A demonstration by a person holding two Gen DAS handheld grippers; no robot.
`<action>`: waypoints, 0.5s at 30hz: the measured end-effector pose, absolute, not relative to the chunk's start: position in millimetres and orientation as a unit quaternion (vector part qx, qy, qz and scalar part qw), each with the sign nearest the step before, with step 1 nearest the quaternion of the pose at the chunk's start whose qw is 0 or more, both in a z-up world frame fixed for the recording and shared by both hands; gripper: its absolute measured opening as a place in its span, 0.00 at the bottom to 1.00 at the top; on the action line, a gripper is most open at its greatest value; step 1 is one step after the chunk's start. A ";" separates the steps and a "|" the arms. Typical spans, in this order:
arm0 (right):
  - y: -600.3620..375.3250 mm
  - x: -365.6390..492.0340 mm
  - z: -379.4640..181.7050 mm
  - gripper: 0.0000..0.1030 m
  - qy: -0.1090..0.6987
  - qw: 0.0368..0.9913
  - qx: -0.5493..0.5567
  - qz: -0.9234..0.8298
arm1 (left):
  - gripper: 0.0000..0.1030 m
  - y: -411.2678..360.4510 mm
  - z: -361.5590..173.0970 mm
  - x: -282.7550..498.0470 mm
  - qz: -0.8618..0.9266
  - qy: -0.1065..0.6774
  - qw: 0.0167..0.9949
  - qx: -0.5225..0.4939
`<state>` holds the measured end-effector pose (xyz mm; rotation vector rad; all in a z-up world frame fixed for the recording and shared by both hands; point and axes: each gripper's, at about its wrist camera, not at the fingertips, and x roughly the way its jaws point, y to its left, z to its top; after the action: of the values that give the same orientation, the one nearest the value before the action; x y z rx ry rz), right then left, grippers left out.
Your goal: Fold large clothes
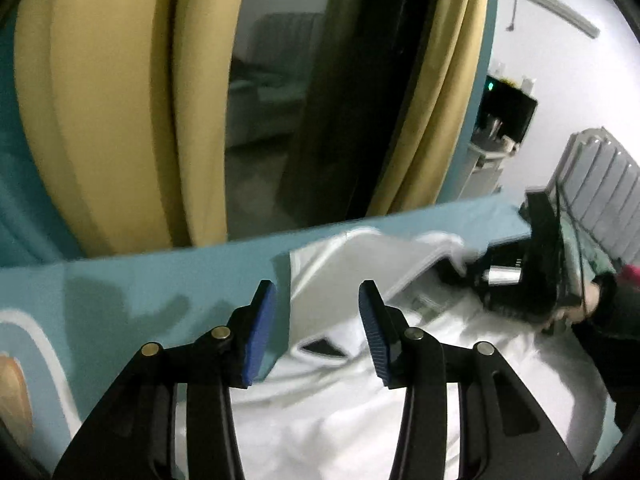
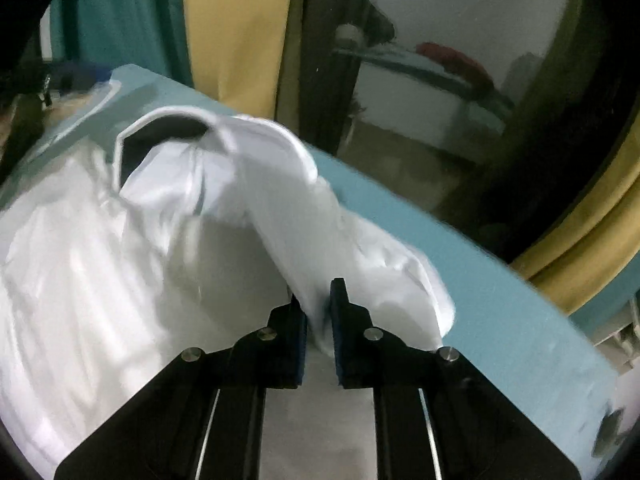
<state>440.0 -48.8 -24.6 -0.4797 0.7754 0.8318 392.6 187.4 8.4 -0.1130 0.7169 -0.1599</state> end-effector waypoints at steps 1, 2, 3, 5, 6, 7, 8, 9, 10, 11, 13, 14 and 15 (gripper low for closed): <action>-48.2 442.5 -23.7 0.16 0.372 0.812 -0.215 0.396 | 0.51 187.8 7.7 401.4 -0.082 0.357 0.928 -0.070; -51.6 446.2 -21.7 0.19 0.387 0.803 -0.203 0.406 | 0.52 188.8 2.0 412.6 -0.081 0.374 0.920 -0.086; -55.8 447.9 -21.4 0.22 0.397 0.797 -0.193 0.413 | 0.52 191.0 -5.6 423.1 -0.076 0.391 0.912 -0.098; -59.8 450.1 -21.8 0.24 0.403 0.795 -0.177 0.417 | 0.52 191.8 -28.2 444.8 -0.062 0.426 0.896 -0.113; -63.2 452.2 -20.9 0.26 0.409 0.794 -0.169 0.417 | 0.52 189.7 -41.4 453.0 -0.064 0.445 0.887 -0.111; -64.7 453.7 -21.3 0.29 0.413 0.792 -0.167 0.417 | 0.52 187.9 -54.9 459.4 -0.061 0.462 0.879 -0.102; -68.6 453.1 -21.2 0.30 0.415 0.792 -0.167 0.416 | 0.52 186.7 -61.6 458.6 -0.055 0.468 0.877 -0.095; -72.7 453.6 -18.4 0.33 0.416 0.792 -0.165 0.415 | 0.52 186.1 -68.9 459.1 -0.054 0.473 0.875 -0.089; -78.1 454.8 -14.2 0.39 0.417 0.792 -0.160 0.416 | 0.52 185.8 -74.4 458.2 -0.060 0.478 0.872 -0.085; -77.1 462.4 -9.4 0.45 0.417 0.793 -0.155 0.417 | 0.52 185.9 -77.3 456.0 -0.065 0.480 0.871 -0.083; -87.6 470.7 0.2 0.72 0.419 0.796 -0.127 0.418 | 0.56 188.2 -80.6 452.8 -0.080 0.480 0.870 -0.077; -90.0 476.8 2.8 0.77 0.422 0.796 -0.111 0.420 | 0.57 188.9 -81.0 451.5 -0.087 0.479 0.871 -0.073; -96.3 487.1 5.9 0.80 0.428 0.795 -0.085 0.422 | 0.57 189.5 -81.3 451.9 -0.094 0.479 0.870 -0.069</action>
<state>487.1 -96.3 5.9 -0.1834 0.9196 0.9079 451.9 189.5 -81.3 -0.1448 1.0021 -0.1971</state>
